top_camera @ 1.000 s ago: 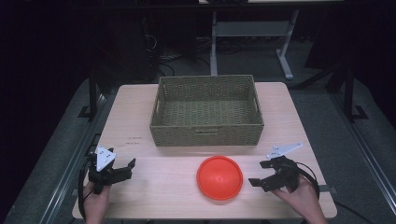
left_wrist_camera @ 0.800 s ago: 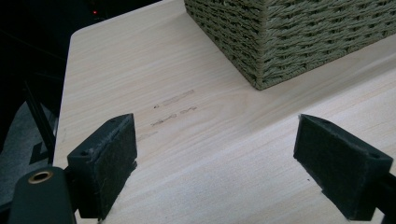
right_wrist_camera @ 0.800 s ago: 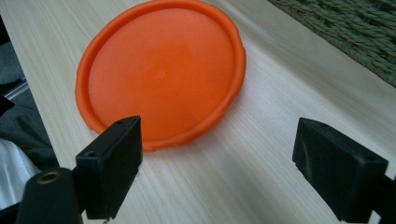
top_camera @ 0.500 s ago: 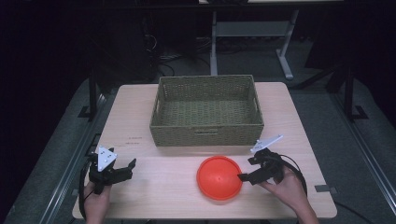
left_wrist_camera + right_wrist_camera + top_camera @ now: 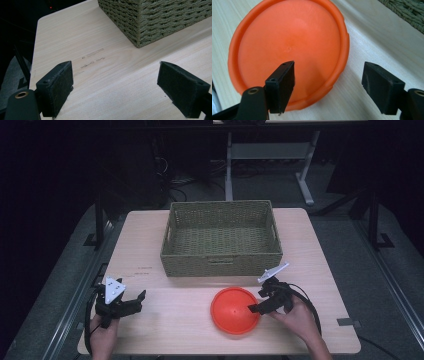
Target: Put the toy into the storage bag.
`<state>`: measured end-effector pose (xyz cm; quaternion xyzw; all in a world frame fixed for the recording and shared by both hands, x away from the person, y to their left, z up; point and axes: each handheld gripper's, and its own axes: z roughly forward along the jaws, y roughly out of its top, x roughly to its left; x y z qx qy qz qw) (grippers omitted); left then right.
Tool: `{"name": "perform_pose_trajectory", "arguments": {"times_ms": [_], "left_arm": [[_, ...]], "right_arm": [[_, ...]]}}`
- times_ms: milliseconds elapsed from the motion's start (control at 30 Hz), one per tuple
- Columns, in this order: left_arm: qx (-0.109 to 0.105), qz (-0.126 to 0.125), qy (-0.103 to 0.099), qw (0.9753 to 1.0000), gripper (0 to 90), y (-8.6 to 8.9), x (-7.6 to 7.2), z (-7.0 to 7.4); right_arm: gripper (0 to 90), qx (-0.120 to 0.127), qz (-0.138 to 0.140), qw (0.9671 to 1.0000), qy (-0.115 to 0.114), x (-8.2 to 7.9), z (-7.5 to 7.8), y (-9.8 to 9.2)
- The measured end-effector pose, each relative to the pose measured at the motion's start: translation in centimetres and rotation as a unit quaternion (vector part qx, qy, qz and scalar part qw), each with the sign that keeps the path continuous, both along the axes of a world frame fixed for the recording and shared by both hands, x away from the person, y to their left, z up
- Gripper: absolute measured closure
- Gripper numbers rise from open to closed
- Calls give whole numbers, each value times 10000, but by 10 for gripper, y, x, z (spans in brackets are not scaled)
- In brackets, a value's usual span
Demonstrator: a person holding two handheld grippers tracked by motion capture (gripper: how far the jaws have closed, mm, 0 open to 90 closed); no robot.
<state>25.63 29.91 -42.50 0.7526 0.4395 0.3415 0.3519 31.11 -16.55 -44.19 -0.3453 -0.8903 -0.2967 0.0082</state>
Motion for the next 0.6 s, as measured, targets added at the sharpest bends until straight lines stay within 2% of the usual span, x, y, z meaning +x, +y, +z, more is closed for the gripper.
{"name": "perform_pose_trajectory", "arguments": {"times_ms": [100,533,600], "left_arm": [[-10,-5,33,10000,128,0,1,0],[-60,41,26,10000,129,1,0,0],[-41,26,19,10000,128,1,0,0]], "right_arm": [[277,96,-35,9999,27,1,-1,2],[346,76,-44,9999,113,7,-7,6],[377,96,-25,9998,149,8,-8,7]]}}
